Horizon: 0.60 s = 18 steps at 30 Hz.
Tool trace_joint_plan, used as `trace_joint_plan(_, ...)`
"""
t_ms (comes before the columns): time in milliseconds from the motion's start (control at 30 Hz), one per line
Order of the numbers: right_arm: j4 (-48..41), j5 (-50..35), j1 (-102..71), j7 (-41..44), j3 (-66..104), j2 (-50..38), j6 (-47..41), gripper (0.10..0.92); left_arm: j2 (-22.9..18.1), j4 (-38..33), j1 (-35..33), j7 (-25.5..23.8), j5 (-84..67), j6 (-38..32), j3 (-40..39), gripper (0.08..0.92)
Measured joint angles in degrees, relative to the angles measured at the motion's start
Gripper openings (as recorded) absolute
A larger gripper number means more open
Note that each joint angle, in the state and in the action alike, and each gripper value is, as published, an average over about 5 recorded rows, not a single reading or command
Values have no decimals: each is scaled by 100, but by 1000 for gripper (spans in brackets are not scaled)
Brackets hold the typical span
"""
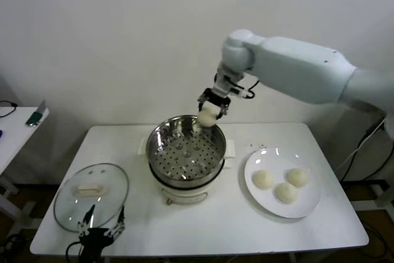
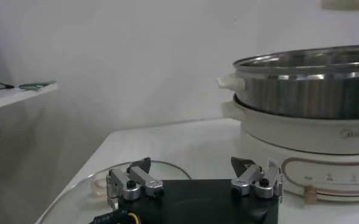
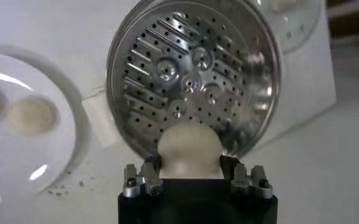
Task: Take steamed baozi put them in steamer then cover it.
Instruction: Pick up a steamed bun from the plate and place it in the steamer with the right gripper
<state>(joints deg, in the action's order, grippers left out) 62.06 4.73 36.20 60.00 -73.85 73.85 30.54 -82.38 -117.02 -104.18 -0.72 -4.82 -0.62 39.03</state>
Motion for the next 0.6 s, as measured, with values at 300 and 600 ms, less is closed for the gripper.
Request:
trace_joint_plan(300, -905, 1197, -759, -402, 425, 652, 713, 645, -10, 92, 22, 3, 26, -25, -43, 823)
trace_joint_plan(600, -1614, 1858, -1193, -566, 656, 1105, 1110, 648, -35, 143, 108, 13, 21, -47, -70, 823)
